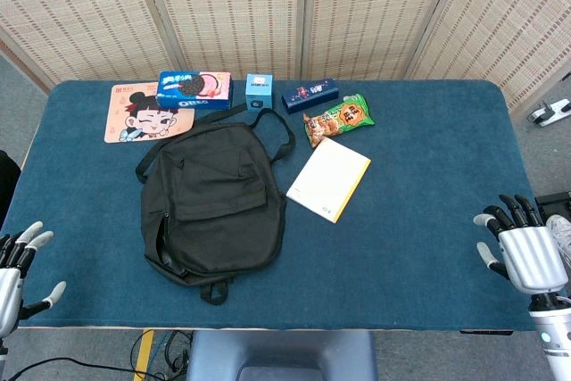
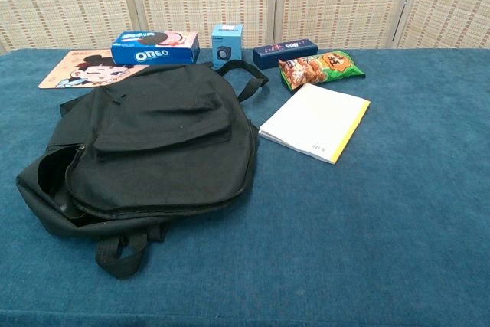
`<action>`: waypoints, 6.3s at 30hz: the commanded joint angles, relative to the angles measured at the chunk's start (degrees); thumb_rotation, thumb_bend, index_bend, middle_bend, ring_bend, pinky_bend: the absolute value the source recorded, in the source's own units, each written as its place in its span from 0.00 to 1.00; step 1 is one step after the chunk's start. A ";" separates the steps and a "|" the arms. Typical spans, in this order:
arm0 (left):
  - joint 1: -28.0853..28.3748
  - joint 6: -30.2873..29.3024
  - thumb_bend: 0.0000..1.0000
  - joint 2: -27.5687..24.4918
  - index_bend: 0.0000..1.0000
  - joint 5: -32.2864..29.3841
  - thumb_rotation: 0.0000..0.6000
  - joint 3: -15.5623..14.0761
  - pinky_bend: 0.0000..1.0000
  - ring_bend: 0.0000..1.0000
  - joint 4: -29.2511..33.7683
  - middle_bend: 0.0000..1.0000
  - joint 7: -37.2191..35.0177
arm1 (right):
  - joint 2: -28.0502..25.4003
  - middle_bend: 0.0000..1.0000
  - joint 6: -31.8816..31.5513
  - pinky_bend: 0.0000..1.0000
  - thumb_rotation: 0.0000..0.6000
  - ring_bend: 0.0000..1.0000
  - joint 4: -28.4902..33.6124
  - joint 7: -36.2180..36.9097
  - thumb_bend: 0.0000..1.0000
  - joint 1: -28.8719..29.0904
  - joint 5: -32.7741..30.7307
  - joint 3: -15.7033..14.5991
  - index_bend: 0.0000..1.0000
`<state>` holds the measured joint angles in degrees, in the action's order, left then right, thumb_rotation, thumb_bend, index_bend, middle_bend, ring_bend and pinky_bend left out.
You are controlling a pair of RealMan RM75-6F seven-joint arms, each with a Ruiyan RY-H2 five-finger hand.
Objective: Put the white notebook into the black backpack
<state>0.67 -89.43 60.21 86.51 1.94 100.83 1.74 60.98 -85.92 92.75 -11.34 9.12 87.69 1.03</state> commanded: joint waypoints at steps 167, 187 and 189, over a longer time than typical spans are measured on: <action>4.39 6.28 0.25 -2.13 0.22 -1.81 1.00 2.90 0.03 0.10 -2.86 0.09 -4.24 | 39.99 0.38 16.21 0.08 1.00 0.14 -49.03 13.66 0.54 38.72 2.15 5.99 0.59; 23.95 25.38 0.25 -4.37 0.25 12.00 1.00 3.10 0.03 0.10 -3.52 0.09 -13.96 | 20.73 0.40 1.73 0.08 1.00 0.16 -24.83 3.59 0.54 31.84 4.99 8.62 0.59; 25.55 27.34 0.25 -3.28 0.25 12.37 1.00 2.80 0.03 0.11 -3.92 0.09 -13.25 | 19.20 0.40 1.06 0.08 1.00 0.16 -22.91 2.65 0.54 31.08 5.31 8.54 0.59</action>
<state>24.65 -63.76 55.77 98.03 5.12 97.58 -12.48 81.58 -83.84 68.04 -7.41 41.26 92.63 9.47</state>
